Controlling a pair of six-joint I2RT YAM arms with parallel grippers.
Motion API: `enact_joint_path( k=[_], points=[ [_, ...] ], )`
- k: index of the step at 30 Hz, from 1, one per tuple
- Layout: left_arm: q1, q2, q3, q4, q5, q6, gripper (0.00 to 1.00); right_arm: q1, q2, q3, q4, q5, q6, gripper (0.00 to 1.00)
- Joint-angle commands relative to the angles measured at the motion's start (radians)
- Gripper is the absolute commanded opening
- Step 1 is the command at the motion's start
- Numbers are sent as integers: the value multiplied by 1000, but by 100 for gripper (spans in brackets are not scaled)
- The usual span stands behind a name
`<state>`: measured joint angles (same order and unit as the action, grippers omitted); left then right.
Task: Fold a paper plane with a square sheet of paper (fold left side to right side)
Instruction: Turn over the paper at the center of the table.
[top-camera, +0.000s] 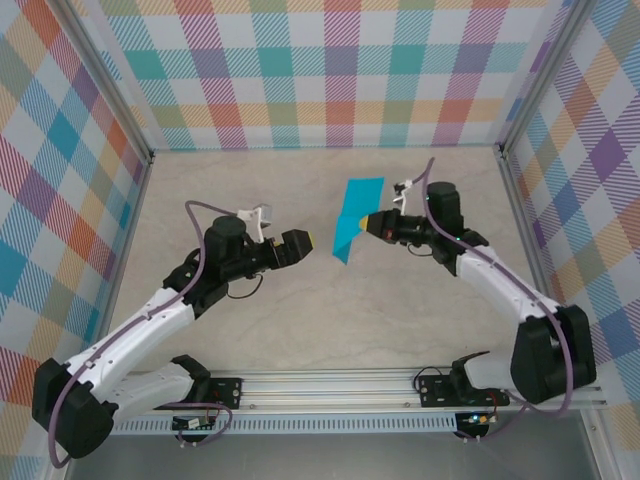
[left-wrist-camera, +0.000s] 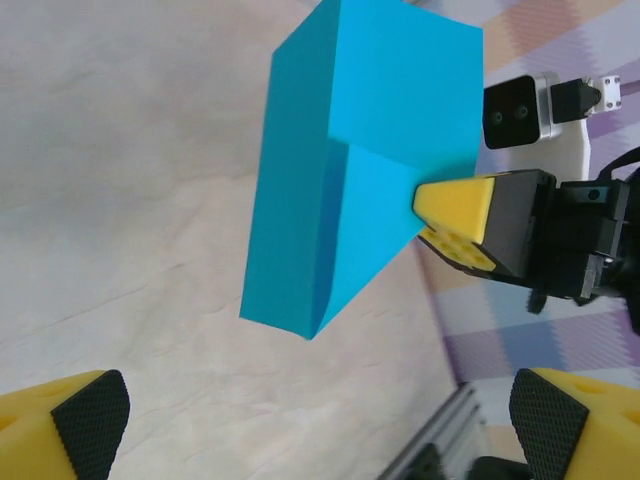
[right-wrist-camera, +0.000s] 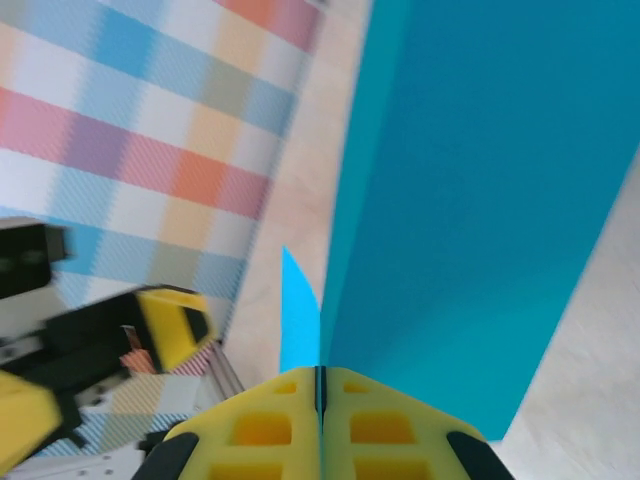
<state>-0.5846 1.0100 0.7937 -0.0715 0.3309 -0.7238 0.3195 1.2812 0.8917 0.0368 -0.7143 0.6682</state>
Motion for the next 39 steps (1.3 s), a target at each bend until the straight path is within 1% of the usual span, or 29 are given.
enact_joint_path(
  k=[1, 5, 7, 9, 12, 16, 22, 27, 28, 34, 39],
  points=[
    [14, 2, 9, 216, 152, -140, 100, 0, -72, 81, 116, -122, 50, 3],
    [12, 54, 49, 369, 263, -226, 100, 1, -101, 156, 156, -173, 104, 4],
    [7, 72, 55, 475, 307, -270, 100, 6, -110, 189, 155, -181, 117, 4],
    [-3, 85, 66, 524, 325, -290, 100, 17, -112, 212, 149, -186, 123, 5],
    [-24, 96, 81, 554, 335, -288, 98, 34, -107, 239, 150, -189, 137, 5],
    [-41, 107, 94, 598, 341, -295, 93, 64, -94, 262, 147, -196, 154, 5],
    [-67, 136, 135, 614, 355, -287, 77, 86, -67, 254, 186, -188, 226, 6],
    [-81, 143, 150, 567, 354, -248, 60, 86, -60, 256, 164, -166, 233, 5],
    [-81, 141, 150, 557, 352, -240, 58, 86, -60, 257, 157, -163, 232, 5],
    [-83, 129, 145, 501, 339, -201, 46, 87, -59, 271, 107, -169, 216, 6],
    [-84, 110, 143, 437, 325, -145, 43, 86, -66, 287, 30, -169, 216, 6]
  ],
)
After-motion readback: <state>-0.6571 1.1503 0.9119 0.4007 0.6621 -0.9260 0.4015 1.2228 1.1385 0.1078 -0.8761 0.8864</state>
